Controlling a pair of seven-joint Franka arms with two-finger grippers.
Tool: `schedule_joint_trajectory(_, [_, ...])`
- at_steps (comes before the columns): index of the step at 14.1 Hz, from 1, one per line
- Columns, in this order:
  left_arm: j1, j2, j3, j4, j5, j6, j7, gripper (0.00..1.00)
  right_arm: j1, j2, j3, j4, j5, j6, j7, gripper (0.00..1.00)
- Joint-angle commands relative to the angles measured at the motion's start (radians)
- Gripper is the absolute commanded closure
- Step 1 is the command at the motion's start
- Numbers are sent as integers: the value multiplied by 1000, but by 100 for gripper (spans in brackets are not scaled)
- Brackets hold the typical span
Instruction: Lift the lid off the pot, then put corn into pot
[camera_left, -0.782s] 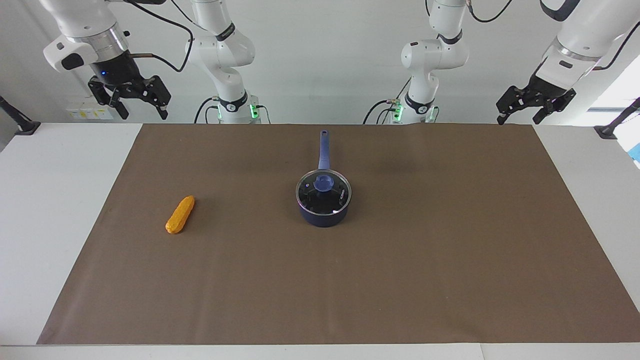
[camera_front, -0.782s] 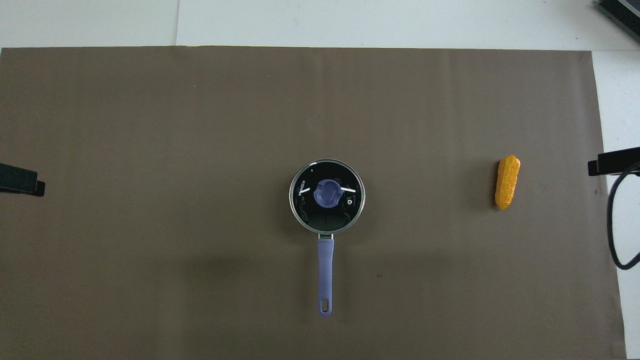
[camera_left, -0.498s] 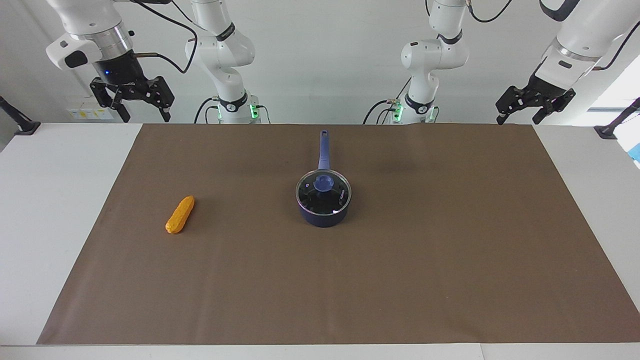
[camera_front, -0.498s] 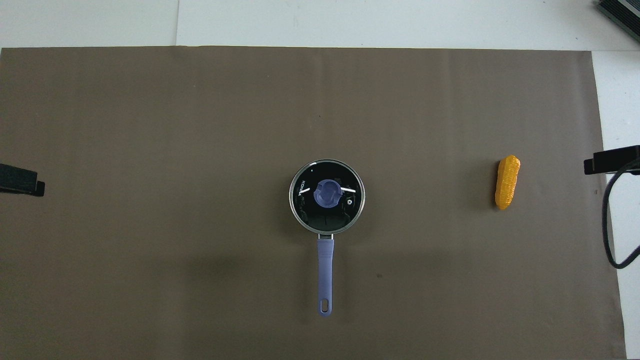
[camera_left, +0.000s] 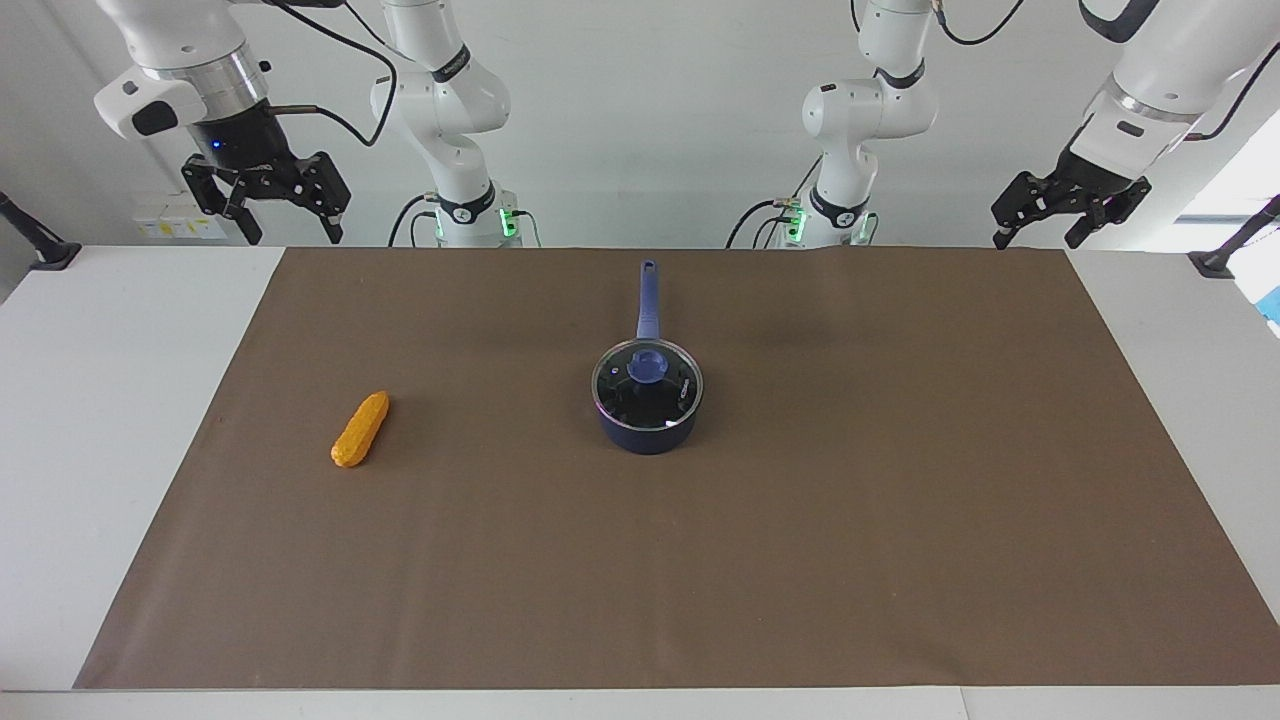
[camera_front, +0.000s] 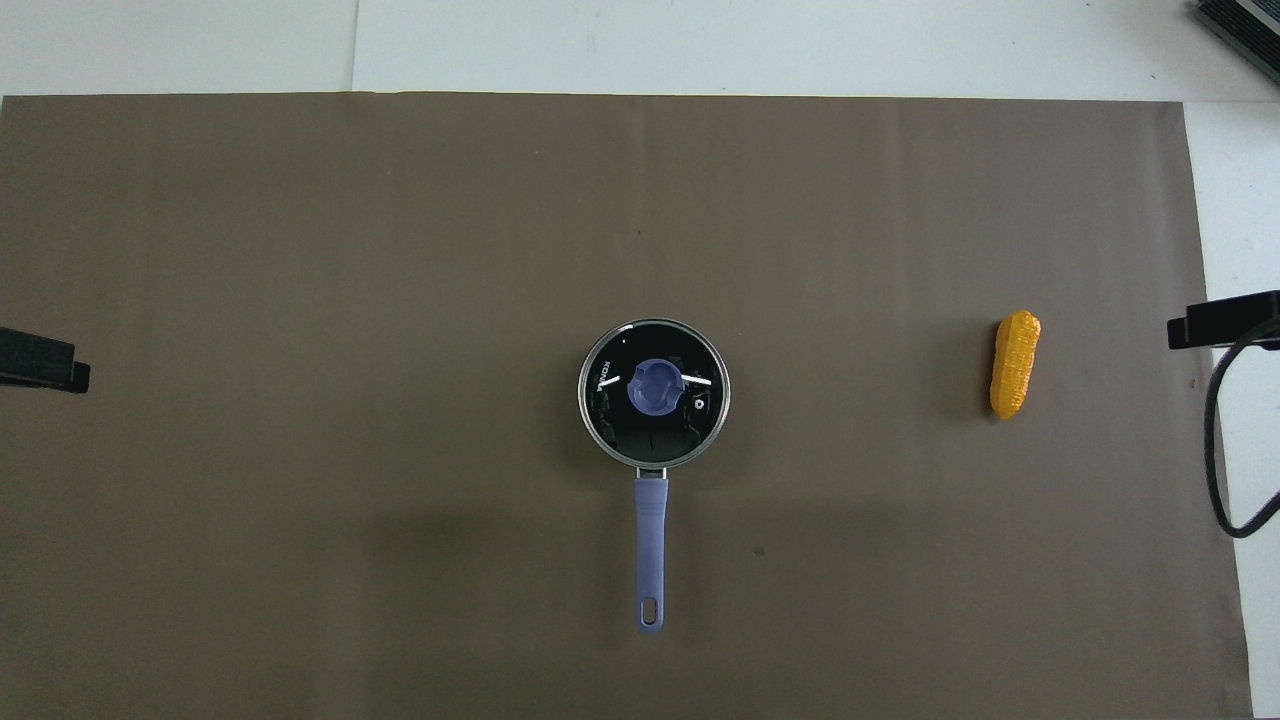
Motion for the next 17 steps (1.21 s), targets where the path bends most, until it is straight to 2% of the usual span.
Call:
schedule_joint_trajectory(1, [-15, -12, 9, 1, 11, -20, -1, 0, -1, 2, 8, 3, -9, 2, 16, 0])
schedule_joint_trajectory(12, [-27, -16, 6, -7, 10, -15, 9, 0, -1, 2, 8, 3, 0, 2, 16, 0])
schedule_joint_trajectory(17, [-75, -9, 6, -34, 13, 7, 7, 0, -1, 2, 8, 3, 0, 2, 16, 0])
